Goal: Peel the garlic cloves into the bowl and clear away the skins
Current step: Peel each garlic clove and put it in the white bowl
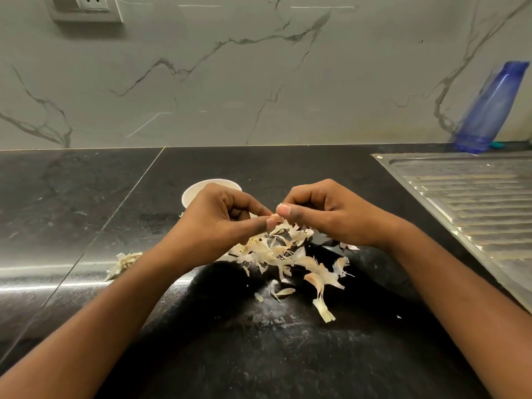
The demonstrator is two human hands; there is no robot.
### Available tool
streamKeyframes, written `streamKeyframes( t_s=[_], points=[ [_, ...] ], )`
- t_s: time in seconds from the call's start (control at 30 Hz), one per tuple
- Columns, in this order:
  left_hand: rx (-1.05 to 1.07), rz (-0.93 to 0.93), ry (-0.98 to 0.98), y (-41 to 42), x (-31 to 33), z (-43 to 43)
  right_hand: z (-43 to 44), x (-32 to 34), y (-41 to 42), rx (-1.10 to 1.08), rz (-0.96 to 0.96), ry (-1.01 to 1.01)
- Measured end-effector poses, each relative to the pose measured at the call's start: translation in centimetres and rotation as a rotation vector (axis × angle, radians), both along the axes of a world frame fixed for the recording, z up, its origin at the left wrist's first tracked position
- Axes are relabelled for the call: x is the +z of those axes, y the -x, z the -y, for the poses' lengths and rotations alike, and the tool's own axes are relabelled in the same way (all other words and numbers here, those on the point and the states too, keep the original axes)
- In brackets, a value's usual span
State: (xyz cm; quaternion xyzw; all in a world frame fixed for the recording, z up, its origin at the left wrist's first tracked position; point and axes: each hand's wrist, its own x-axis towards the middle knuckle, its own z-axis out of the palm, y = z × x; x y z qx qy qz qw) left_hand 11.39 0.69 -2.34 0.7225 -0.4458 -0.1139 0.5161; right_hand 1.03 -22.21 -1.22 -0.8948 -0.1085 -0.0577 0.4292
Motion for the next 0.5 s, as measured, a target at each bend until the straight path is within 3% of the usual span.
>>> streamKeyframes(
  t_s=[0.23, 0.5],
  points=[
    [0.033, -0.192, 0.027, -0.06, 0.39, -0.06, 0.22, -0.03, 0.33, 0.009, 0.051, -0.159],
    [0.044, -0.215, -0.007, 0.39, 0.41, 0.32, -0.11, -0.33, -0.07, -0.045, 0.089, -0.175]
  ],
)
